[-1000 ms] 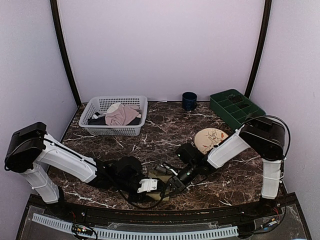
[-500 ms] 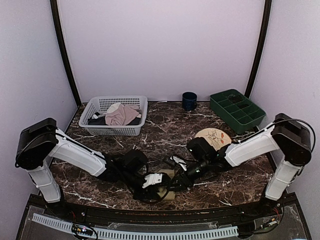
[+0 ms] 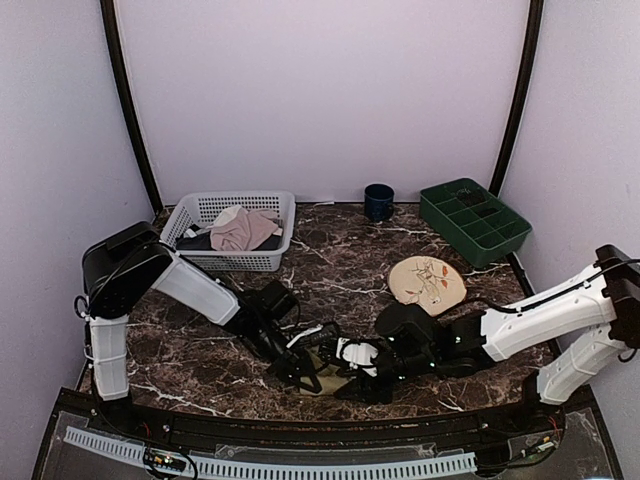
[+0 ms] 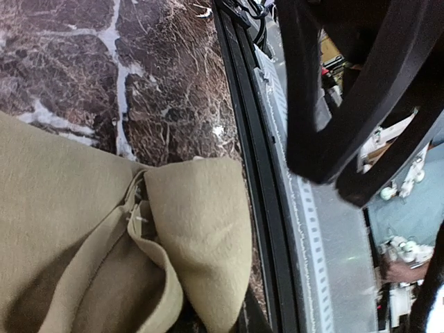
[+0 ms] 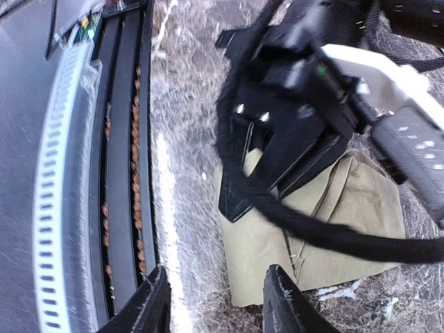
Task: Roll the underwear
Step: Roll the underwear at the center of the board.
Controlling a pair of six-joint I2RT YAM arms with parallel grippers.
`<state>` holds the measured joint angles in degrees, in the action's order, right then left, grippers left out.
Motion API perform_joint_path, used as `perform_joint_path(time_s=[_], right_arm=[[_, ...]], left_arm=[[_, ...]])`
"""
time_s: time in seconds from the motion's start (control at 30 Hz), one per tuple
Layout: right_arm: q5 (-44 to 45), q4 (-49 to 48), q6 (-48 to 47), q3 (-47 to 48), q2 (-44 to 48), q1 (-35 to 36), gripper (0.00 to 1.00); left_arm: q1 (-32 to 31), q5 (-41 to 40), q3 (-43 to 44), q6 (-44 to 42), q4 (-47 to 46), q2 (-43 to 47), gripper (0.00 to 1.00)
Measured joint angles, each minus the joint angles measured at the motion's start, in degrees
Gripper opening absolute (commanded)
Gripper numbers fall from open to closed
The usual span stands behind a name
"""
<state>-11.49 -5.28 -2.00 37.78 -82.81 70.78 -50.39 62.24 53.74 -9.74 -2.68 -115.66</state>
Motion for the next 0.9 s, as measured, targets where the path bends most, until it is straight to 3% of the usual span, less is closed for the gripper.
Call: perform_joint_path(time_s=[0.53,0.6,0.67,0.73,0.77,0.83,0.9], right_arm=[[11.6,-1.7,-8.9,1.6,-9.9,2.9,0.49],[12.2,-2.0,-9.7,2.4,-11.5,2.9,0.45],[12.5,-2.1,-10.3,2.8,-12.3,2.9,0.29],[12.5,-2.0,-10.9,3.1,-12.9,2.9,0.07],[12.5,-1.9,-11.2,3.3,-13.2,3.0,0.00],[12.4,-1.6,-11.3,3.8,-13.4,3.0,0.00],[12.0,-1.5,-11.0,4.0,-13.4,3.0,0.00]], left_arm=[[1.5,6.1,3.8,3.8,4.3,-3.1,0.00],[1.6,6.2,4.0,3.8,4.7,-3.2,0.00],[1.6,6.3,4.1,3.8,4.9,-3.2,0.00],[1.6,6.3,4.2,3.7,5.2,-3.3,0.11],[1.6,6.3,4.3,3.6,5.4,-3.3,0.24],[1.7,6.4,4.3,3.0,5.6,-3.3,0.39],[1.7,6.1,4.0,2.9,5.3,-3.0,0.45]])
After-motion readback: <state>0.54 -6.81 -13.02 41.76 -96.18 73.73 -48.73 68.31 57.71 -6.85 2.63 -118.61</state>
